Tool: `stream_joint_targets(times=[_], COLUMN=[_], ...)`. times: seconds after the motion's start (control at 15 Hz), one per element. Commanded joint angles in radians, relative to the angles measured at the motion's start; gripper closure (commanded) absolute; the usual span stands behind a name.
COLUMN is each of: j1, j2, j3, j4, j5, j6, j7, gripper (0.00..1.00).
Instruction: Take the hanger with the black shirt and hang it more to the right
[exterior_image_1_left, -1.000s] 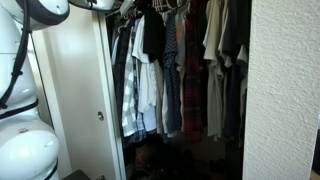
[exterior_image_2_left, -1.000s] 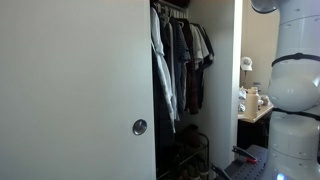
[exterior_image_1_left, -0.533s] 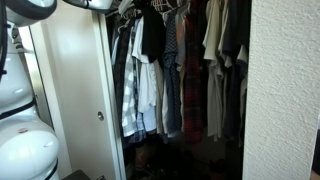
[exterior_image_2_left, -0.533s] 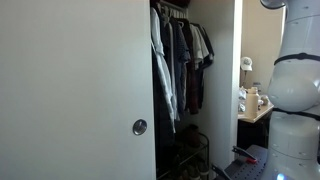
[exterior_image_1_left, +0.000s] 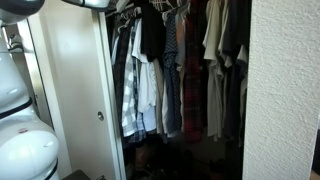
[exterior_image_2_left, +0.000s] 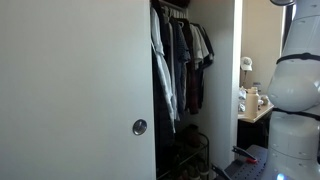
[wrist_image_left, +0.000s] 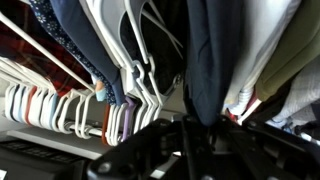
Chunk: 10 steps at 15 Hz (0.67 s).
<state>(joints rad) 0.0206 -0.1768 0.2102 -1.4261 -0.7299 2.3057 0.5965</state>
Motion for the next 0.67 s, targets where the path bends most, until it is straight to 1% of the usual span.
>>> stream_joint_targets(times=[0.0,0.6], j1=[-0.006,-0.021], j2=[-0.059,-0.17], j3=[-0.006,-0.01], j4=[-0.082,-0.209], j5=[-0.022,-0.005], j6=[0.049,0.082], j7=[0.04,0.063], gripper=[0.96,0.96])
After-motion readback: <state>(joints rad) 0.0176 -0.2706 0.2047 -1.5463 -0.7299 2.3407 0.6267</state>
